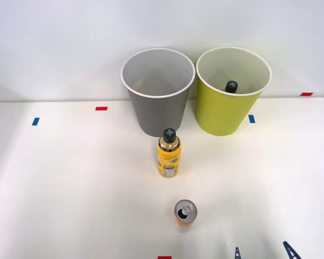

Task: Put cans in the gray bin, plastic bottles in the light green bin

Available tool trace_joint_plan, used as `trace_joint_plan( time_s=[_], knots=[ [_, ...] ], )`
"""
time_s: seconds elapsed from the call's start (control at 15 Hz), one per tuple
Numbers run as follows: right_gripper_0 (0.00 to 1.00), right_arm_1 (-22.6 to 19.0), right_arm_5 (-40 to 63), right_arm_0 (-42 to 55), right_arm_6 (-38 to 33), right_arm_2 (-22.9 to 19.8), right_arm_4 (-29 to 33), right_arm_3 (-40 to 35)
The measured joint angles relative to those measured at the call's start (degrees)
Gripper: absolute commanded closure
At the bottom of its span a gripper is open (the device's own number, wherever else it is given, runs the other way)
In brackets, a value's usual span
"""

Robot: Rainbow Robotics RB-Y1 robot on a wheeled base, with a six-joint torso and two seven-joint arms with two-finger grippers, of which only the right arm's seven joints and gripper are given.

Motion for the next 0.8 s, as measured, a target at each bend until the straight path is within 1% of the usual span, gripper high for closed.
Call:
trace_joint_plan(
  time_s=[0.8],
  knots=[
    [0.06,0.0,0.04,-0.04,0.05,-0.03,0.0,0.0]
  ],
)
